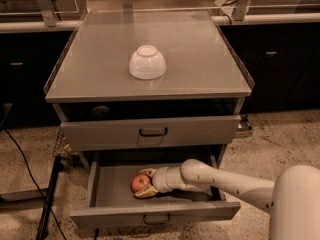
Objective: Place apple into middle drawer
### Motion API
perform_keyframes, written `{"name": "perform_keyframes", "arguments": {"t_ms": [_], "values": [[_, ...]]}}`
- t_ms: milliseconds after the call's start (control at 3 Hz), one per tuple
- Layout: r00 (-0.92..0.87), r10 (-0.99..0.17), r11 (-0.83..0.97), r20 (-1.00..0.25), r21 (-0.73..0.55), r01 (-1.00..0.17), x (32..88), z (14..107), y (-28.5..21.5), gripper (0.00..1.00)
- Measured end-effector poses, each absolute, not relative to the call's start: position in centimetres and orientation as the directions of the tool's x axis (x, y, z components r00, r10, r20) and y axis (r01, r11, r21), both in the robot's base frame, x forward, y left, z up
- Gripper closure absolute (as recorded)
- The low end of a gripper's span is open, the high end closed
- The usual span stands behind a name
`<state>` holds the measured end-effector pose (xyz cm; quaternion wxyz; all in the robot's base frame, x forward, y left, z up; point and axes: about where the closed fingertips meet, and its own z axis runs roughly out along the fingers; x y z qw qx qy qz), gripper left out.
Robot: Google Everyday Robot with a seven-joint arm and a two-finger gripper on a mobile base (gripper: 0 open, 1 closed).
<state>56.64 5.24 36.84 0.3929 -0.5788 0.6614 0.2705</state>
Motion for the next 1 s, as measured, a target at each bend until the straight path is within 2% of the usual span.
{"name": "perform_keyframes", "arguments": {"t_ms": [333, 1000], "values": [[-0.021, -0.553, 0.184, -0.833, -0.097, -0.978, 56.64, 36.84, 5.24, 0.03], [-0.021, -0.553, 0.183, -0.833, -0.097, -0.978, 56.64, 36.84, 5.25, 0.0]]}}
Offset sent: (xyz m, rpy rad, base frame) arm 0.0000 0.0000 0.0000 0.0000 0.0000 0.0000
